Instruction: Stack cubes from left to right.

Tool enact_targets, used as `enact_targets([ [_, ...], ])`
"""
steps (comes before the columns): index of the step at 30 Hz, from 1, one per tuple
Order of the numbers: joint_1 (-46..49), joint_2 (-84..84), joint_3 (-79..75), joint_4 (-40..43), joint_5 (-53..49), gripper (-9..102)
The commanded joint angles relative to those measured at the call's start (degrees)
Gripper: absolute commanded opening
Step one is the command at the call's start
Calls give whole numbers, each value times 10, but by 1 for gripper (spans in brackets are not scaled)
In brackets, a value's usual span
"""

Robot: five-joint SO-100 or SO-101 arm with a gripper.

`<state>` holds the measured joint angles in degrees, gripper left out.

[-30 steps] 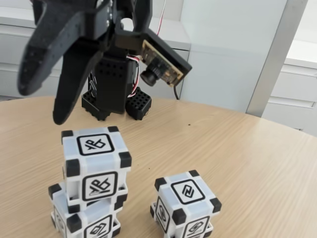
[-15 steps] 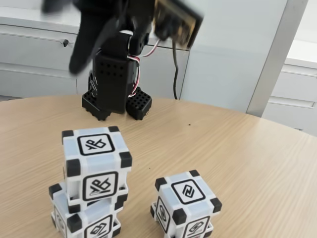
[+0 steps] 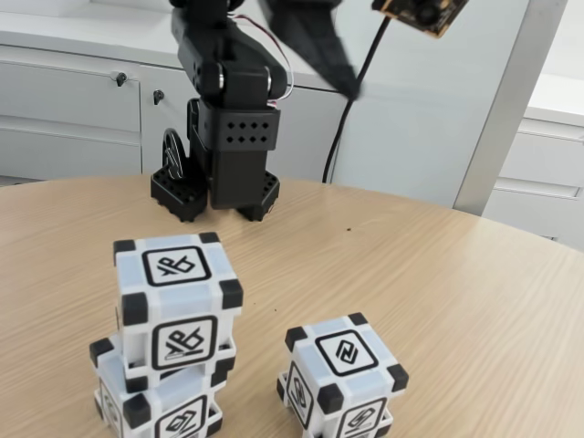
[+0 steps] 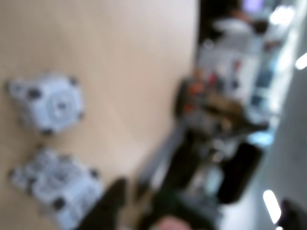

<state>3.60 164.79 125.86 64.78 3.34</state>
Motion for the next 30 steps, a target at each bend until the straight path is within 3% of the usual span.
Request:
enact_targets([
  [1, -16, -3, -18, -7, 18, 34],
  [7, -7, -65, -11, 1, 11, 35],
  [19, -6, -355, -54, 1, -7, 34],
  [30, -5, -457, -83, -5, -8, 34],
])
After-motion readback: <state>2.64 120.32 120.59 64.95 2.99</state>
